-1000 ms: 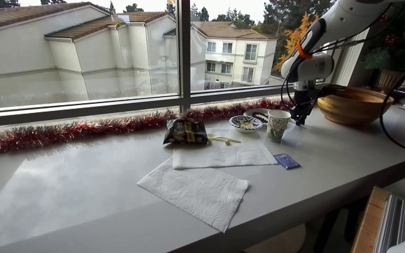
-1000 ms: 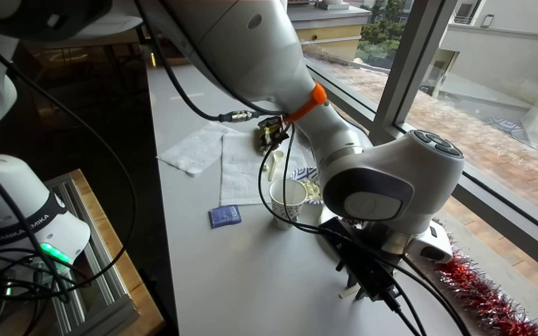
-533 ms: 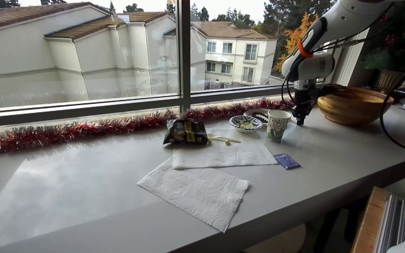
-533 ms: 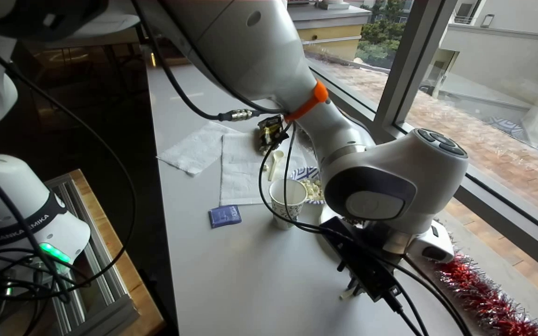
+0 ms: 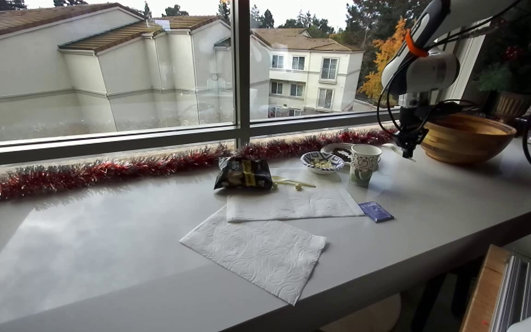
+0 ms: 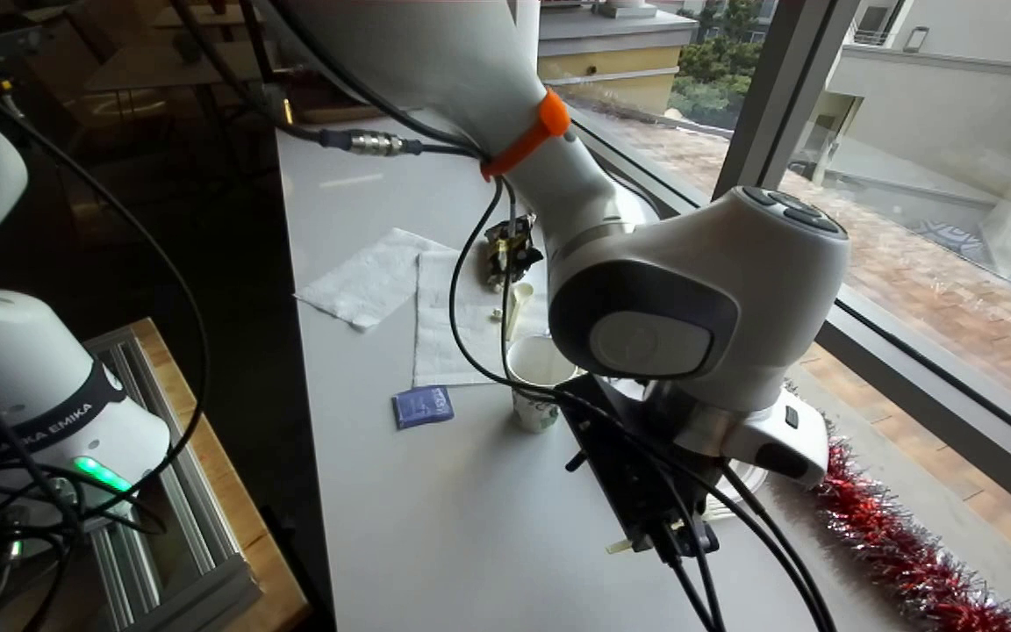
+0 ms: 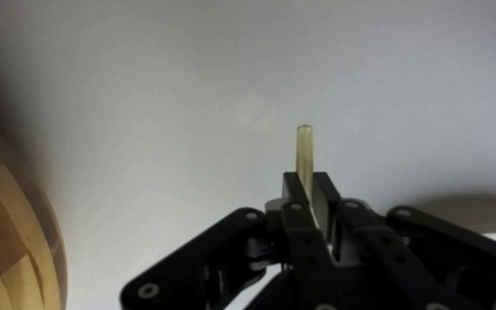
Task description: Use the white fork to pick up the white object from the napkin and put it in the black and white bowl.
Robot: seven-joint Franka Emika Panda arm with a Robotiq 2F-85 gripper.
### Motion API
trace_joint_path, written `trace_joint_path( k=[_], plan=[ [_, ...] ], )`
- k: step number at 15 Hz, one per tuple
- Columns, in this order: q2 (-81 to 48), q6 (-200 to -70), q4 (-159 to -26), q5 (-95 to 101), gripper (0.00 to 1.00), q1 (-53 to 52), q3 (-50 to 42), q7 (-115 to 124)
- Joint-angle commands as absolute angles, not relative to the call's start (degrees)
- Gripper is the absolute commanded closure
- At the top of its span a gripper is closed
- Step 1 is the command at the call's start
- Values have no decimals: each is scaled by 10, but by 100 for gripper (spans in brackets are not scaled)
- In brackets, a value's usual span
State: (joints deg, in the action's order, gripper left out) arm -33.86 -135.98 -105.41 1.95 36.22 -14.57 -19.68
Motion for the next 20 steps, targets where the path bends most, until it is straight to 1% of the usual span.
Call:
trace_joint_path(
  k=[1, 5, 10, 13, 15, 20],
  plan=[
    [-253, -1364, -1153, 73, 97, 307, -207, -93],
    [-203, -1313, -1192, 114, 97, 265, -242, -58],
    [-89, -1219, -1259, 227, 97, 200, -252, -29],
    [-21, -1165, -1287, 296, 97, 167, -228, 5],
    [14, -1098, -1292, 333, 97, 146, -201, 17],
    [21, -924, -1270, 373, 97, 101, -120, -5]
  ],
)
